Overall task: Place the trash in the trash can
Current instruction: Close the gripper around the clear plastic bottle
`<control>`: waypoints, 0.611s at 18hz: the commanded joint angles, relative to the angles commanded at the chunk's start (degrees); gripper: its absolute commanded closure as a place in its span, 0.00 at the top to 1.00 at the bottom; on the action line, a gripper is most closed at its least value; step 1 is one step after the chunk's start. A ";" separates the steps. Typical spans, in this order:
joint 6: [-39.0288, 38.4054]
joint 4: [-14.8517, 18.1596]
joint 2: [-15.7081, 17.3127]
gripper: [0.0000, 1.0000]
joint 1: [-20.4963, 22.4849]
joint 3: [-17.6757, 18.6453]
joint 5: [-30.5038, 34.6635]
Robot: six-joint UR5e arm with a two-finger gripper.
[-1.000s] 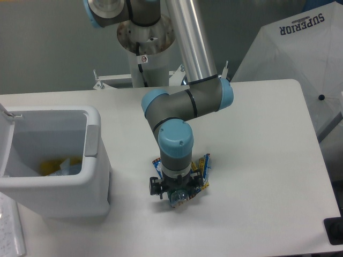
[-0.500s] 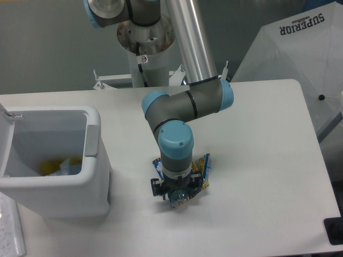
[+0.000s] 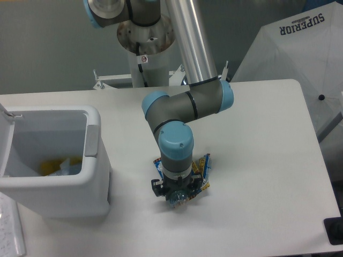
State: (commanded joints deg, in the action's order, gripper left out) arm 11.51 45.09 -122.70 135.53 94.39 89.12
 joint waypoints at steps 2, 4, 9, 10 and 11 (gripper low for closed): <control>0.00 0.00 0.00 0.69 0.00 0.00 0.00; 0.00 0.00 0.26 0.69 0.00 0.00 0.00; 0.00 0.09 0.70 0.69 -0.09 -0.17 -0.09; 0.09 0.09 0.88 0.69 -0.09 -0.35 -0.09; 0.09 0.09 1.31 0.69 -0.09 -0.53 -0.26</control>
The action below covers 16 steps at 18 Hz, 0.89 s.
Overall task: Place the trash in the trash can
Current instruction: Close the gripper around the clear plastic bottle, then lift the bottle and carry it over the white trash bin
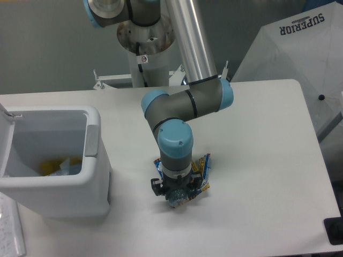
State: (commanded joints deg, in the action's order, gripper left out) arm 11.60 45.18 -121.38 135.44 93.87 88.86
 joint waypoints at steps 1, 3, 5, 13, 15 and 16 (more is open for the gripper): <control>0.00 0.00 0.18 0.66 0.00 0.09 0.00; 0.00 0.00 0.09 0.64 0.00 0.00 0.09; 0.00 0.00 0.27 0.64 0.00 0.00 0.09; -0.35 0.00 2.64 0.64 0.35 -7.46 -0.18; 0.09 0.00 3.78 0.64 0.79 -8.79 -0.27; 0.09 -0.09 4.31 0.64 0.97 -9.49 -0.27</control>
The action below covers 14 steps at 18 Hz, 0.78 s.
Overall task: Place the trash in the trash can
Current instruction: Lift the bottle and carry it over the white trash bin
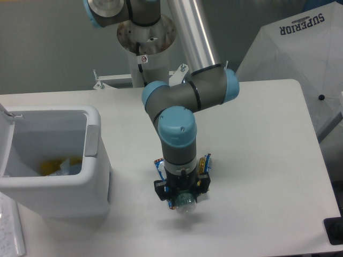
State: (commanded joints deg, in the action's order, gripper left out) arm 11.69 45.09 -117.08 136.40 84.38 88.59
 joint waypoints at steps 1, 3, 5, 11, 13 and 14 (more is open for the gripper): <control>0.00 0.00 0.96 0.64 0.09 -0.88 0.00; -0.09 0.00 3.07 0.64 1.23 -2.90 -0.35; -0.26 0.00 4.31 0.64 1.41 -5.36 -2.54; -0.09 -2.97 7.56 0.64 1.23 -11.69 -7.64; -0.26 -6.23 8.44 0.64 0.71 -12.31 -8.96; -0.35 -6.42 9.23 0.64 0.01 -12.57 -9.66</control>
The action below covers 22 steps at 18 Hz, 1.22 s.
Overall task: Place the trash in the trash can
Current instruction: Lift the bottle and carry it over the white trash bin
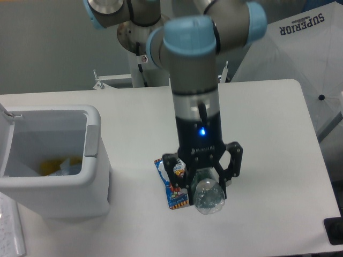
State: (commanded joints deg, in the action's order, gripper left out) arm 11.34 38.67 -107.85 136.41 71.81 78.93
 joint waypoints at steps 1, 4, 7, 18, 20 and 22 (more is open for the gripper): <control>0.00 -0.09 0.88 0.65 -0.62 -0.09 -0.18; 0.00 -0.18 3.43 0.65 -2.37 -0.27 -0.36; -1.14 -0.09 4.66 0.65 -8.08 1.22 -0.89; -2.55 -0.09 6.51 0.68 -17.13 9.13 -0.89; -2.37 -0.09 7.30 0.68 -18.11 11.15 -0.80; -2.37 -0.09 7.65 0.69 -18.20 12.82 -0.71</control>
State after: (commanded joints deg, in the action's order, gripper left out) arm 8.96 38.58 -100.20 118.21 84.63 78.22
